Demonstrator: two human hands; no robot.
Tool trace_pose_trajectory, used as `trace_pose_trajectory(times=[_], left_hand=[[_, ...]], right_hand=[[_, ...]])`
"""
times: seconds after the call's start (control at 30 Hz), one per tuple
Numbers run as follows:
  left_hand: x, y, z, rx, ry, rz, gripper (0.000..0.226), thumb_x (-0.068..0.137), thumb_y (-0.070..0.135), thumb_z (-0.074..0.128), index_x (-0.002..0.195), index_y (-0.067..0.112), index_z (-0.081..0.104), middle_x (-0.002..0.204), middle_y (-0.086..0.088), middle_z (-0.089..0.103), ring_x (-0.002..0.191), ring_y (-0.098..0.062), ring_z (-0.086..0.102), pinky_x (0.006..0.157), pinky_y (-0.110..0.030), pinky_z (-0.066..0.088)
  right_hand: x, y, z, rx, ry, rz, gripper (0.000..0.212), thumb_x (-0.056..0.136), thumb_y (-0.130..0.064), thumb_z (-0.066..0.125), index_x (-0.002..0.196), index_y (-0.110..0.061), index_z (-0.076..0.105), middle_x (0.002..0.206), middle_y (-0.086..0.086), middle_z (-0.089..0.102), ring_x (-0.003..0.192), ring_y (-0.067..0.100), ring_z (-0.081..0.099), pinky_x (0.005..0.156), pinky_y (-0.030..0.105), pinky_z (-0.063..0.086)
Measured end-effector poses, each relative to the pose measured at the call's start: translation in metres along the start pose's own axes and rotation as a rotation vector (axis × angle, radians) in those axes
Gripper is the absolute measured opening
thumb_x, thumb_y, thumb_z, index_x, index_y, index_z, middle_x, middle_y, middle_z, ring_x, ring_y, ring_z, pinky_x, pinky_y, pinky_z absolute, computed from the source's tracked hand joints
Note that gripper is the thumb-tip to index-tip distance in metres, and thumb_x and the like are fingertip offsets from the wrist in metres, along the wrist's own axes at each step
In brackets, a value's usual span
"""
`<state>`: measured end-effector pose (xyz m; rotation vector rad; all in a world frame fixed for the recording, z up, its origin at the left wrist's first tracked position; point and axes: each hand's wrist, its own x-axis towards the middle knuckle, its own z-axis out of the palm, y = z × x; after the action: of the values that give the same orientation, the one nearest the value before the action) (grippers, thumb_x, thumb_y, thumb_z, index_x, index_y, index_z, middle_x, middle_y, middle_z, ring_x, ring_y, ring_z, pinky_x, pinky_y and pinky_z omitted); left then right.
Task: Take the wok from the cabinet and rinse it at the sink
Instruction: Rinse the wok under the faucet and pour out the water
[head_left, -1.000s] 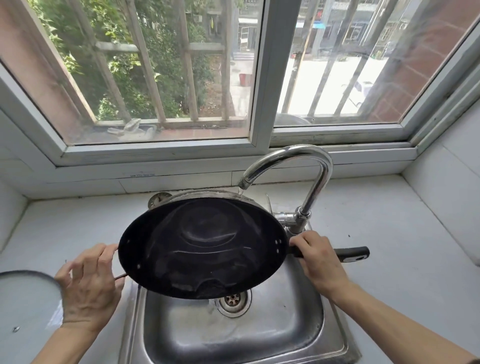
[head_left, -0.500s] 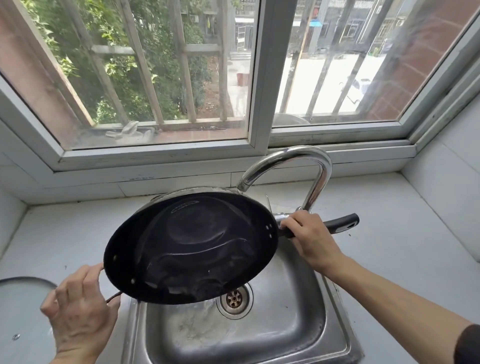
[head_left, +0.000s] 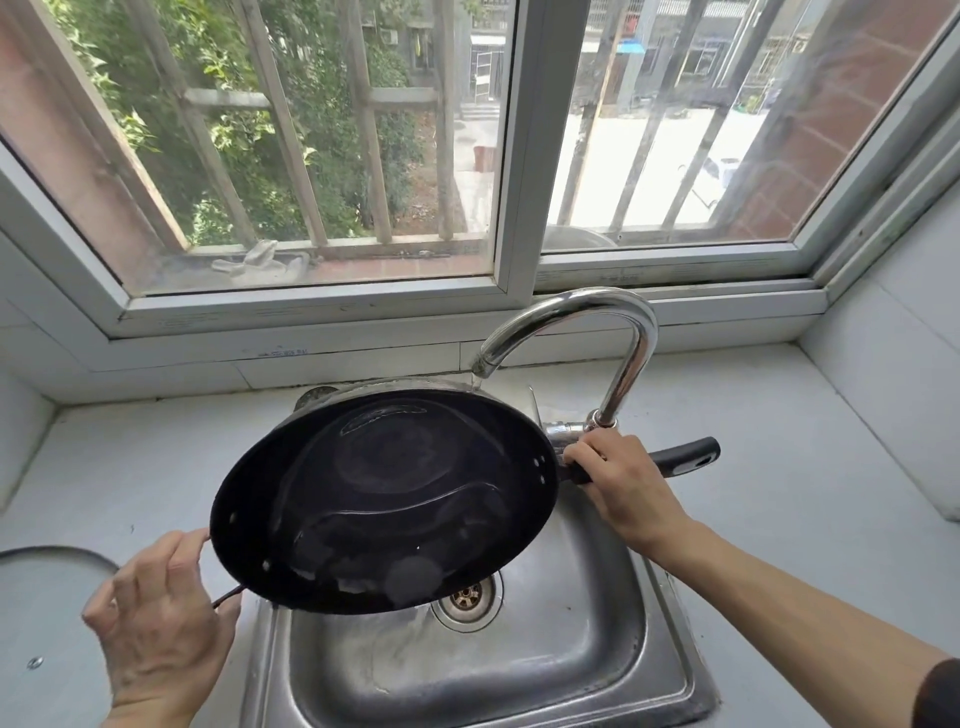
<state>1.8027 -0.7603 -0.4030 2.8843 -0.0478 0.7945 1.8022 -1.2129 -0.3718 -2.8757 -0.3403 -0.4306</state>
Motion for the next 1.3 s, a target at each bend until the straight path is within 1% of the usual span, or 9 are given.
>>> trace_pose_trajectory(times=[0.17, 0.33, 0.53, 0.67, 0.73, 0.8, 0.93, 1.03, 1.3], left_hand=[[0.001, 0.004, -0.003, -0.005, -0.007, 0.050, 0.070, 0.065, 0.041, 0.048, 0.121, 0.002, 0.057, 0.116, -0.018, 0.055, 0.107, -0.036, 0.048, 0.100, -0.028, 0.017], [0.008, 0.016, -0.005, -0.020, -0.009, 0.110, 0.072, 0.063, 0.045, 0.049, 0.121, 0.003, 0.056, 0.117, -0.018, 0.054, 0.108, -0.036, 0.047, 0.099, -0.030, 0.020], [0.017, 0.029, -0.005, -0.037, -0.018, 0.197, 0.068, 0.066, 0.045, 0.054, 0.122, 0.006, 0.055, 0.115, -0.016, 0.057, 0.105, -0.036, 0.048, 0.093, -0.033, 0.026], [0.022, 0.037, -0.003, -0.063, -0.033, 0.244, 0.075, 0.066, 0.050, 0.075, 0.123, 0.007, 0.054, 0.114, -0.017, 0.058, 0.104, -0.036, 0.048, 0.097, -0.028, 0.020], [0.024, 0.044, -0.002, -0.079, -0.013, 0.280, 0.072, 0.084, 0.066, 0.052, 0.123, 0.006, 0.054, 0.114, -0.017, 0.058, 0.105, -0.037, 0.049, 0.096, -0.031, 0.023], [0.026, 0.051, -0.001, -0.083, 0.011, 0.305, 0.065, 0.088, 0.060, 0.044, 0.124, 0.007, 0.054, 0.113, -0.016, 0.059, 0.105, -0.036, 0.050, 0.087, -0.042, 0.030], [0.031, 0.058, 0.003, -0.065, 0.052, 0.362, 0.066, 0.098, 0.062, 0.029, 0.123, 0.006, 0.056, 0.114, -0.013, 0.057, 0.105, -0.035, 0.051, 0.082, -0.046, 0.032], [0.035, 0.061, 0.006, -0.044, 0.088, 0.425, 0.057, 0.084, 0.047, 0.053, 0.124, 0.008, 0.055, 0.114, -0.013, 0.059, 0.106, -0.034, 0.051, 0.082, -0.046, 0.033], [0.057, 0.071, 0.007, 0.007, 0.112, 0.541, 0.060, 0.064, 0.019, 0.065, 0.122, 0.009, 0.055, 0.113, -0.011, 0.058, 0.105, -0.030, 0.050, 0.083, -0.045, 0.031]], right_hand=[[-0.016, 0.004, -0.003, 0.004, -0.006, 0.038, 0.049, 0.057, 0.010, 0.077, 0.096, -0.015, 0.063, 0.092, 0.002, 0.058, 0.082, 0.023, 0.052, 0.065, 0.035, 0.042], [-0.029, 0.012, -0.009, -0.007, -0.010, 0.066, 0.053, 0.058, 0.013, 0.075, 0.099, -0.017, 0.061, 0.092, 0.000, 0.056, 0.083, 0.019, 0.046, 0.066, 0.031, 0.035], [-0.047, 0.018, -0.022, -0.020, -0.014, 0.121, 0.040, 0.068, 0.006, 0.075, 0.096, -0.019, 0.061, 0.091, -0.003, 0.055, 0.079, 0.023, 0.051, 0.065, 0.031, 0.032], [-0.062, 0.024, -0.027, -0.022, -0.020, 0.162, 0.043, 0.066, 0.007, 0.075, 0.095, -0.021, 0.059, 0.090, -0.005, 0.053, 0.079, 0.021, 0.049, 0.065, 0.035, 0.039], [-0.071, 0.026, -0.028, -0.011, -0.013, 0.179, 0.041, 0.068, 0.007, 0.075, 0.094, -0.020, 0.059, 0.090, -0.005, 0.053, 0.078, 0.021, 0.049, 0.065, 0.035, 0.040], [-0.079, 0.028, -0.030, -0.004, -0.009, 0.198, 0.040, 0.069, 0.007, 0.074, 0.094, -0.020, 0.059, 0.089, -0.005, 0.053, 0.078, 0.021, 0.050, 0.065, 0.036, 0.041], [-0.095, 0.030, -0.030, 0.010, -0.009, 0.248, 0.039, 0.070, 0.005, 0.075, 0.094, -0.021, 0.059, 0.091, -0.005, 0.054, 0.079, 0.020, 0.050, 0.066, 0.036, 0.042], [-0.104, 0.031, -0.030, 0.017, -0.010, 0.280, 0.037, 0.071, 0.003, 0.075, 0.094, -0.021, 0.059, 0.090, -0.006, 0.054, 0.079, 0.020, 0.050, 0.067, 0.036, 0.042], [-0.118, 0.031, -0.028, 0.030, -0.028, 0.352, 0.034, 0.073, 0.001, 0.076, 0.093, -0.021, 0.059, 0.088, -0.007, 0.052, 0.076, 0.018, 0.048, 0.067, 0.036, 0.043]])
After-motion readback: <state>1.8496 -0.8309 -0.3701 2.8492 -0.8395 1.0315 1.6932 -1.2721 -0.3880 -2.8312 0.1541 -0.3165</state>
